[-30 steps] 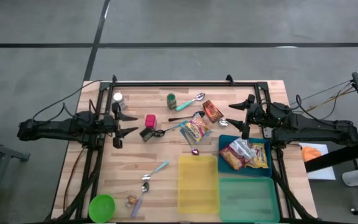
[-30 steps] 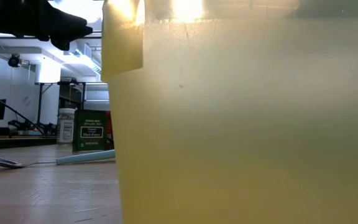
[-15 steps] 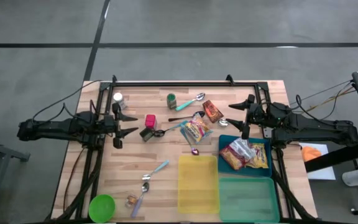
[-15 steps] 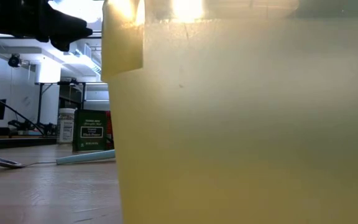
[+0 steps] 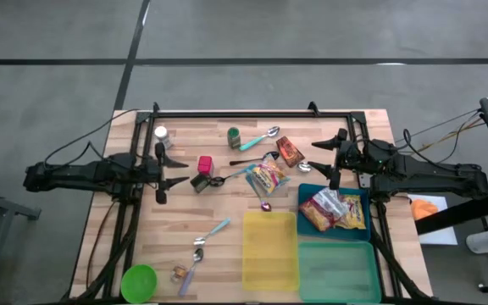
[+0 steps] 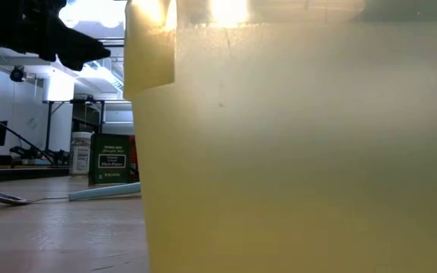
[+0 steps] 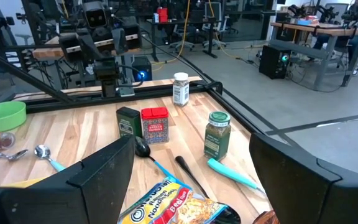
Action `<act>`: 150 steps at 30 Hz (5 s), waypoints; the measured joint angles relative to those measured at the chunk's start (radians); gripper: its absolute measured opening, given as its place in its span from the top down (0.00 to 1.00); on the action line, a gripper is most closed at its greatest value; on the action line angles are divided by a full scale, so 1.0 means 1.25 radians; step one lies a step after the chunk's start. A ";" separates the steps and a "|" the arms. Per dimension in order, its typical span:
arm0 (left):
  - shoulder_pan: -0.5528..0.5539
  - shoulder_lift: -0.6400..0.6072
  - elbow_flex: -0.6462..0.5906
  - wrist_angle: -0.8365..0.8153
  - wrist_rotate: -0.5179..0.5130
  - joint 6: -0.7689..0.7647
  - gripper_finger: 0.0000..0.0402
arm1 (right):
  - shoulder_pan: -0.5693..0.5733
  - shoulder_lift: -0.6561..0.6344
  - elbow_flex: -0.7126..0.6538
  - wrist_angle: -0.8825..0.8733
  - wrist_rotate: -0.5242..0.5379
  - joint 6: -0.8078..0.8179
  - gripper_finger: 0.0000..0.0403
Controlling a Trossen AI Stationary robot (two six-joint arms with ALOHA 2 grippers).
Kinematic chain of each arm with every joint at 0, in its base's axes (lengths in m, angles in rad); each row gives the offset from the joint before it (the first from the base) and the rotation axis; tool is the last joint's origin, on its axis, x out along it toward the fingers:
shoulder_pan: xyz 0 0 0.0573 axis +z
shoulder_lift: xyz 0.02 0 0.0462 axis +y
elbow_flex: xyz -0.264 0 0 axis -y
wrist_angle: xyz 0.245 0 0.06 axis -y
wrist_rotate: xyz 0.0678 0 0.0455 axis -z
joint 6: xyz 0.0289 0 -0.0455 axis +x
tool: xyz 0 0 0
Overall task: Pick & Place Food Item
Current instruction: Put the blue noodle pack into the blue bin
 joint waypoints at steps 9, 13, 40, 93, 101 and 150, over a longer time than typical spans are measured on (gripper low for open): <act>0.000 0.000 -0.001 -0.114 0.000 -0.001 0.55 | 0.000 0.000 0.000 0.000 0.000 0.000 0.22; 0.000 0.000 -0.001 -0.180 0.000 -0.001 0.55 | 0.000 0.000 0.000 0.018 0.000 0.000 0.22; 0.000 0.000 -0.001 -0.302 0.000 0.000 0.55 | 0.000 0.480 0.317 -0.318 -0.129 0.080 0.22; 0.000 0.000 -0.001 -0.312 0.000 0.000 0.55 | -0.035 0.865 0.415 -0.448 -0.084 0.106 0.22; 0.000 0.000 -0.001 -0.314 0.000 0.000 0.55 | -0.052 0.921 0.416 -0.391 -0.105 0.106 0.22; 0.000 0.000 -0.001 -0.314 0.000 0.000 0.55 | -0.058 0.967 0.416 -0.346 -0.105 0.185 0.97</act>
